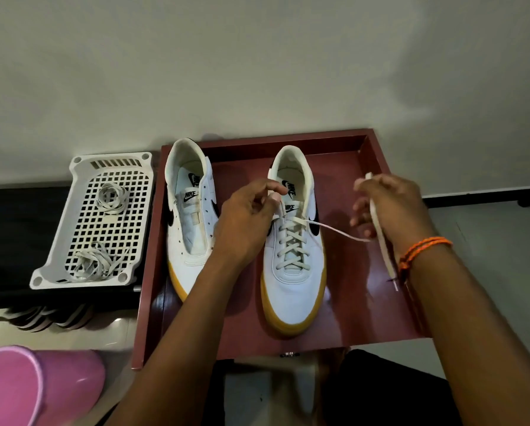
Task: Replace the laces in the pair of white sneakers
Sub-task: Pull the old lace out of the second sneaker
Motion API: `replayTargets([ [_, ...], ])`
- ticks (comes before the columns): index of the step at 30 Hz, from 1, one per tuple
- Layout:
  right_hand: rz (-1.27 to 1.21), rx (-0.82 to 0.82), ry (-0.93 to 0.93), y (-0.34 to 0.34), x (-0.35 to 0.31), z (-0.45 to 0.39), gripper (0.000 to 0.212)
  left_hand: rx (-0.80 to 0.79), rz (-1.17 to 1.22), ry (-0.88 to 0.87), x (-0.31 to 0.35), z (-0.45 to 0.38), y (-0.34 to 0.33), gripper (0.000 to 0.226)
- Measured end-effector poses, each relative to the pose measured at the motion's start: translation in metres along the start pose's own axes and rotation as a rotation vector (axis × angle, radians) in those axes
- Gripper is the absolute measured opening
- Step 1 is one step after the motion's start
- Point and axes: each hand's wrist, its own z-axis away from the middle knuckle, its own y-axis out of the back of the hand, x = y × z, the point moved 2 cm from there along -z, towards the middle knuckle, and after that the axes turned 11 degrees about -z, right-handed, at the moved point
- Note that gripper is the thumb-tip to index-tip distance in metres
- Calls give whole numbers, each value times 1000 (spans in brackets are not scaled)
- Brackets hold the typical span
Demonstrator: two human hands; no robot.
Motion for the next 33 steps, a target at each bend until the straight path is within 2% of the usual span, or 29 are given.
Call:
replayTargets([
  [2, 587, -39, 75, -6, 19, 4, 39, -5, 10, -15, 1, -1, -1, 9],
  [3, 810, -36, 129, -10, 25, 9, 42, -4, 10, -19, 0, -1, -1, 9],
  [4, 916, -8, 201, -15, 26, 15, 39, 0, 1, -26, -2, 0, -1, 12],
  [6, 900, 51, 422, -29, 19, 25, 24, 21, -28, -39, -4, 0, -1, 17],
  [7, 800, 37, 521, -37, 13, 30, 17, 35, -35, -42, -4, 0, 0, 18],
  [9, 580, -112, 623, -50, 4, 37, 13, 48, -35, -43, -4, -1, 0, 23],
  [10, 558, -198, 630, -55, 4, 41, 14, 45, -32, -41, -3, 0, 0, 26],
  [12, 666, -287, 609, -61, 11, 46, 17, 28, -13, -20, -3, 0, 1, 34],
  [14, 795, -275, 609, -65, 22, 48, 17, 10, 1, -5, -2, -1, 1, 40],
  [17, 810, -242, 596, -69, 28, 47, 14, 2, 9, -10, 1, 0, 2, 48],
  [19, 752, -260, 574, -70, 27, 44, 15, -5, 33, -5, 0, 0, 2, 52],
  [22, 524, -262, 465, -66, 19, 41, 17, -35, 55, 15, -2, -1, 3, 55],
  [25, 336, -114, 387, -55, 10, 36, 21, -52, 100, 39, -1, -1, 4, 55],
  [27, 326, 0, 409, -50, 8, 34, 20, -45, 110, 63, 0, -2, 6, 52],
  [29, 401, 43, 504, -50, 8, 35, 11, -31, 110, 88, -1, -1, 7, 49],
  [33, 586, -128, 646, -61, 12, 46, 32, -21, 127, 120, -1, 0, 6, 47],
])
